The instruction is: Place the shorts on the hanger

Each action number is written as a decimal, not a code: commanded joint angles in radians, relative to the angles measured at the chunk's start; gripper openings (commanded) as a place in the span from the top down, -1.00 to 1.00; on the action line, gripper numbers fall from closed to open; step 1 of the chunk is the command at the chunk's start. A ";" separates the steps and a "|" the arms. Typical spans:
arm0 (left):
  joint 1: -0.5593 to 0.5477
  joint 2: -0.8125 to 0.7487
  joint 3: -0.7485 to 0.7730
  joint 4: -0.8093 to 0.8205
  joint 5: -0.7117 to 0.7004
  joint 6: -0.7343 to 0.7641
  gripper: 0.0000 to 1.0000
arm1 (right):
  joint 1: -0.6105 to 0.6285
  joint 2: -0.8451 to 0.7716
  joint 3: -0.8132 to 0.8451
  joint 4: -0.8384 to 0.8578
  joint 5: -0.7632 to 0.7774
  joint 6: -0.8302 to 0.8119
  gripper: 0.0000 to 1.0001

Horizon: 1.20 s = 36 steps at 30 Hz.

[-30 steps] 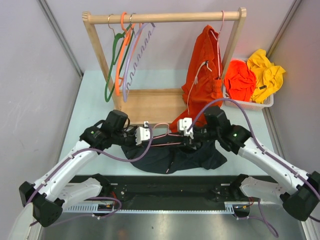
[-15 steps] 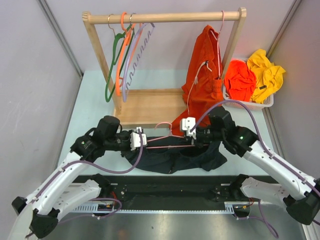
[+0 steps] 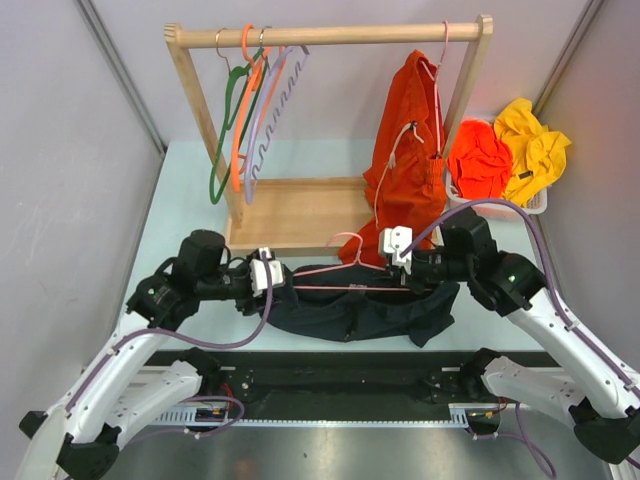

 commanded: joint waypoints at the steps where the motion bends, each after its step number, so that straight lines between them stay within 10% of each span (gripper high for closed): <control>1: 0.008 0.012 0.122 0.022 0.014 -0.054 -0.32 | -0.002 -0.003 0.086 -0.017 -0.007 0.021 1.00; 5: 0.010 0.041 0.154 0.080 -0.046 -0.097 -0.31 | 0.003 -0.015 0.103 -0.023 -0.030 0.022 1.00; 8: 0.008 0.061 0.163 0.088 -0.050 -0.102 0.25 | 0.011 -0.021 0.116 -0.033 -0.029 0.021 1.00; 13: 0.047 0.058 0.177 0.050 0.046 -0.096 0.47 | 0.015 -0.029 0.137 -0.095 0.003 -0.013 1.00; 20: 0.122 0.075 0.254 0.000 0.155 -0.123 -0.31 | 0.040 0.005 0.219 -0.065 0.153 0.137 1.00; 36: 0.211 -0.063 0.223 0.169 0.103 -0.410 -0.84 | 0.043 0.409 0.862 -0.304 0.523 0.488 1.00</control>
